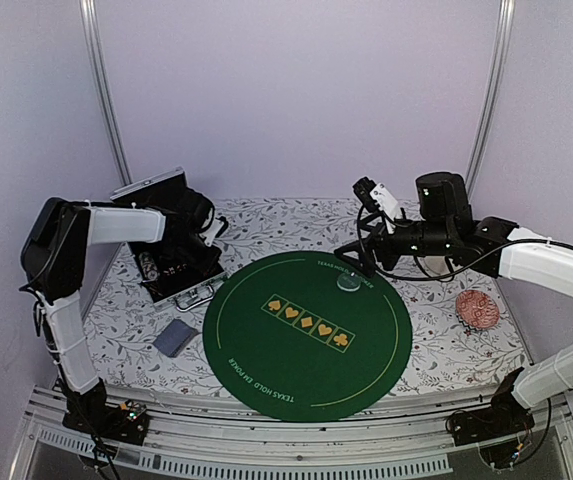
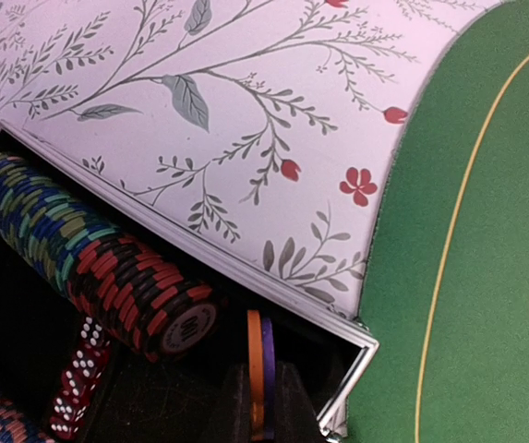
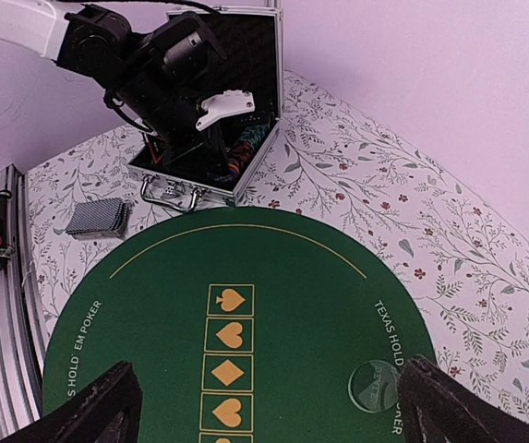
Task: Distribute texas hold em gaming equipment
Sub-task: Pick up the big blind button from the chip case, then pass from the left arm to the right
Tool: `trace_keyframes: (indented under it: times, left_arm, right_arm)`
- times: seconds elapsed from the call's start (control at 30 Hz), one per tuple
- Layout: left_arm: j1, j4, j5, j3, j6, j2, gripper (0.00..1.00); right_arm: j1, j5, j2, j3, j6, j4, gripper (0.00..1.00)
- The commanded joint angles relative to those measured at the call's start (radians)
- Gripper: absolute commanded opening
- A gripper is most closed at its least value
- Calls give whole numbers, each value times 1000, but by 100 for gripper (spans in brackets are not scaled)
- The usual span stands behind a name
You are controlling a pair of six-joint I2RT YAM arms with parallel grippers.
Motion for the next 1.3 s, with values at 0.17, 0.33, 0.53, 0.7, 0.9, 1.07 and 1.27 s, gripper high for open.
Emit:
trace_keyframes:
  times: [0.17,0.33,0.53,0.7,0.9,1.07,1.27]
  left_arm:
    - [-9,9,26,-20,-28,-47,0]
    - [-9,11,21,-35,-67,-163,0]
    - [-35,78,148,-85,-110,-356,0]
    - [-118,259,376,-158,-176,-536,0]
    - [-246,553,640,-246,-275,-640,0]
    - [-330,714,771,-251,-316,-616,0]
    - [-387,802,849,-258,-327,-588,0]
  right_arm:
    - [-5,0,-6,3,2,-6,99]
    - [-4,-6,-23,5,4,0,99]
    - [-13,-79,-83,-9,10,51,99]
    - [-20,-197,-116,-12,38,104,99]
    - [-19,-304,-106,-16,143,226,97]
    - [12,-466,-49,19,220,312,80]
    - [37,-507,2,38,220,338,60]
